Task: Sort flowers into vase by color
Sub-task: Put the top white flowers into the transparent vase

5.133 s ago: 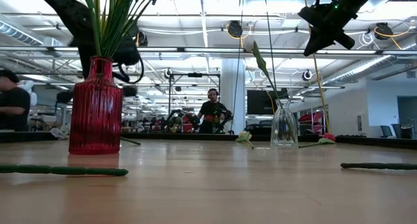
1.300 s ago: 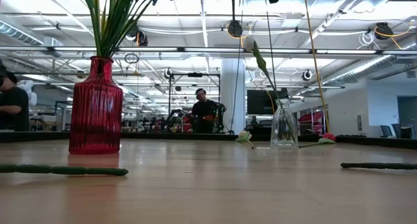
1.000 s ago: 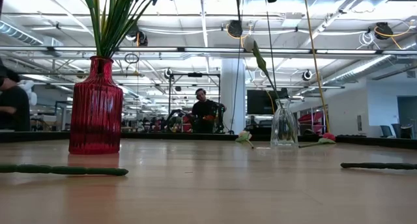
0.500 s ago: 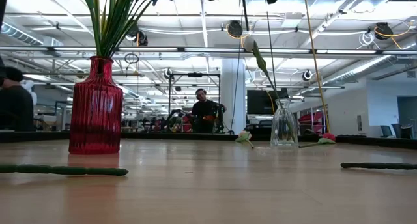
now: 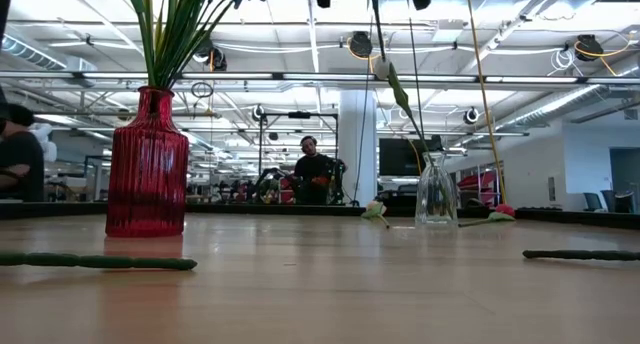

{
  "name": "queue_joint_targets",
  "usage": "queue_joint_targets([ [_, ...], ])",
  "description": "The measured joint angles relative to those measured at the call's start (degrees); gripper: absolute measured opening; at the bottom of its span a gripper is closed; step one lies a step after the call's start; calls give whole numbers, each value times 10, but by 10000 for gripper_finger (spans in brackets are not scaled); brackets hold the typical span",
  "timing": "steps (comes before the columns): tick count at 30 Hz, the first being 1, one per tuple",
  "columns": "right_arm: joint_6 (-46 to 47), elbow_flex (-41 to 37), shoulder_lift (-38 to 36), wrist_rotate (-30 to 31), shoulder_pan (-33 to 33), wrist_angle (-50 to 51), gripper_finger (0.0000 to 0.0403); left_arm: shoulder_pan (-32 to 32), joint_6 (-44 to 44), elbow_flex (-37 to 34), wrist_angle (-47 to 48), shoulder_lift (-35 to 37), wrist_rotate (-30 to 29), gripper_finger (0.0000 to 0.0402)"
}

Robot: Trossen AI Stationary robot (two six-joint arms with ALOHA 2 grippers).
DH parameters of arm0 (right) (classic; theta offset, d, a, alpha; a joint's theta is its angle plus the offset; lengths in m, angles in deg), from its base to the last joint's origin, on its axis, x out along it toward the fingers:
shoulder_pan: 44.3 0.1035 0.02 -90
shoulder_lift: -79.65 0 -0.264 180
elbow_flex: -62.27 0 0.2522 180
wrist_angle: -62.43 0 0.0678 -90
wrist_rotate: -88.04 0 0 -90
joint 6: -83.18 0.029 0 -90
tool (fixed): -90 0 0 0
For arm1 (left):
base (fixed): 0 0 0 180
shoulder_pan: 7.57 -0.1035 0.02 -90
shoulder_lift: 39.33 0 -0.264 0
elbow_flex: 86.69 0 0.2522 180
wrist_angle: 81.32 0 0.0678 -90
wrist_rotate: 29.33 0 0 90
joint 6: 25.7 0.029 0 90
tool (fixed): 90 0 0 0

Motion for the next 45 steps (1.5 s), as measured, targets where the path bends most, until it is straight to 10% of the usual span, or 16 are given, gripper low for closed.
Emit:
queue_joint_targets([
  [17, 14, -35, -129, 145, 1, 118, 4, -75, 29, -5, 274, 90, -1, 121],
  [29, 1, -329, -258, 187, -2, -132, 4, -129, -18, -195, 189, 197, 0, 121],
  [45, 0, -446, -220, 155, -60, -277, 4, -151, -94, -308, 129, 269, -16, 121],
])
